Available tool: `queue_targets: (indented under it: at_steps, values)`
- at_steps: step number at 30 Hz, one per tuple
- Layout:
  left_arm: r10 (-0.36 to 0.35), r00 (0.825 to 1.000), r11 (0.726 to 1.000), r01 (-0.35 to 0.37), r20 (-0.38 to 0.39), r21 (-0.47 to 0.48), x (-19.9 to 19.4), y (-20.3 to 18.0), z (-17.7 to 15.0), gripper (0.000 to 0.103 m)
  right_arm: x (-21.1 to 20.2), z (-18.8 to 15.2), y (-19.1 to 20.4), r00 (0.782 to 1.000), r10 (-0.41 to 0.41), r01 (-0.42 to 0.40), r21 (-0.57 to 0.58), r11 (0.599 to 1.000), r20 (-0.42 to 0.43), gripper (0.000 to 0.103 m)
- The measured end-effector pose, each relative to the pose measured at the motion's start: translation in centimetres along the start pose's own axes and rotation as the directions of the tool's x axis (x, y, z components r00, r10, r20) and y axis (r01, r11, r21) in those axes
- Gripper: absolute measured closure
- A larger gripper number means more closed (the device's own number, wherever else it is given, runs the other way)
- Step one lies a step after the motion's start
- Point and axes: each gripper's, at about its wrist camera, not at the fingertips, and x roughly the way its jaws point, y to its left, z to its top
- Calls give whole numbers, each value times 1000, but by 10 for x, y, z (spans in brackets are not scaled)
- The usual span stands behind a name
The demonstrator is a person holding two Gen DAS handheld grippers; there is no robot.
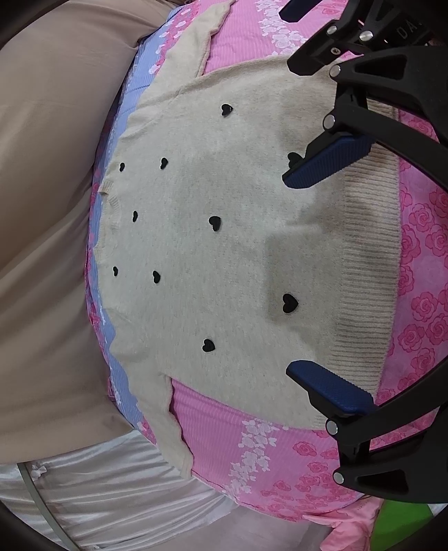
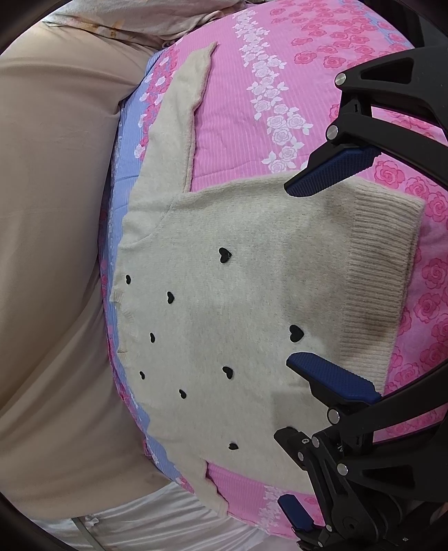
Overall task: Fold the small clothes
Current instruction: 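Grasp the sweater's sleeve cuff with the right gripper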
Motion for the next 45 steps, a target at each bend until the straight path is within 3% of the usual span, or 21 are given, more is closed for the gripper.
queue_targets:
  at_steps: [5,10,12,15,17,22,23,24,25,27,28,32,35,38,40,43,45]
  values:
    - [-21,1000,999,21,0,-25,3,-7,7,5,17,14,-35,999,33,-32,52,998,-6,13]
    - [-35,999,996,36,14,-82,4,-10,22,5,42,50,-148,997,-72,66,230,971,17,14]
    - [-25,1000,995,27,18,-99,4,-11,27,5,56,65,-209,995,-97,92,340,936,-3,16]
    - [4,1000,993,-2,15,-120,6,-13,34,5,81,80,-305,992,-118,121,515,849,-39,35]
    - [23,1000,992,-22,6,-127,8,-13,37,5,98,87,-358,988,-140,152,585,797,-67,38]
    - [78,997,988,-80,-17,-129,13,-11,43,5,139,92,-442,979,-161,204,718,665,-129,38]
    - [91,996,987,-93,-24,-128,15,-11,45,5,146,92,-452,978,-159,208,731,650,-137,37]
    - [99,995,987,-102,-31,-126,17,-10,45,5,152,100,-456,975,-198,213,715,666,-105,38]
    - [105,994,986,-108,-37,-124,19,-11,46,5,156,104,-456,975,-197,215,701,680,-108,45]
    - [111,993,986,-116,-45,-117,23,-12,48,5,161,113,-453,983,-163,174,683,709,-82,84]
    - [112,993,987,-116,-47,-114,25,-13,49,5,160,118,-451,987,-150,151,686,711,-62,92]
    - [93,994,990,-98,-49,-105,33,-15,54,5,131,152,-418,991,-103,25,642,766,85,92]
    - [64,996,992,-69,-56,-107,40,-15,55,5,105,195,-365,978,26,-141,563,815,206,92]
    - [31,998,992,-38,-57,-121,46,-12,56,5,80,240,-278,939,198,-304,404,863,283,92]
    - [11,998,990,-18,-54,-141,48,-6,57,5,71,262,-210,906,314,-393,288,873,285,92]
    - [-11,999,984,2,-47,-180,51,7,59,5,73,281,-96,848,480,-514,129,848,225,90]
    - [-35,998,976,25,-44,-215,54,18,61,5,89,281,-29,821,550,-562,45,826,154,84]
